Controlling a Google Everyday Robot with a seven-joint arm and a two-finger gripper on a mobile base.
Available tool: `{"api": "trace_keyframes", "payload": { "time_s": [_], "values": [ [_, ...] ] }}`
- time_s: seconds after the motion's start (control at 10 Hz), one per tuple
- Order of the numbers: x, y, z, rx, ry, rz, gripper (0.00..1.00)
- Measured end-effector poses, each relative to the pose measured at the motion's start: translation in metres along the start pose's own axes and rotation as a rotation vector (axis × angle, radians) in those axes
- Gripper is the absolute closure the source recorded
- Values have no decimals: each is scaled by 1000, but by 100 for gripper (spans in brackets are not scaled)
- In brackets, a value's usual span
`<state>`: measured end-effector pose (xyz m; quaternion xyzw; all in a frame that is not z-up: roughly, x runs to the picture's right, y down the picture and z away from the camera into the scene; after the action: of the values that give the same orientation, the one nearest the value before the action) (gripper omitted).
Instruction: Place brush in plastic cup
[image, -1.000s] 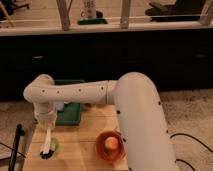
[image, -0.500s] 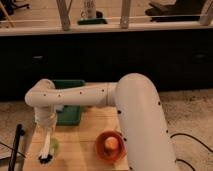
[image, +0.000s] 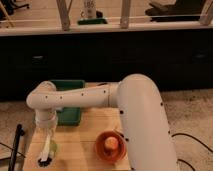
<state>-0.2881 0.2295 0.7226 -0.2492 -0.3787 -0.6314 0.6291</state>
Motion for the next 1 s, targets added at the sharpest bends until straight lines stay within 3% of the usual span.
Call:
{"api": "trace_keyframes", "payload": {
  "time_s": [1.0],
  "values": [
    [-9,-4,-15,-22,26,-4,100]
  ]
}}
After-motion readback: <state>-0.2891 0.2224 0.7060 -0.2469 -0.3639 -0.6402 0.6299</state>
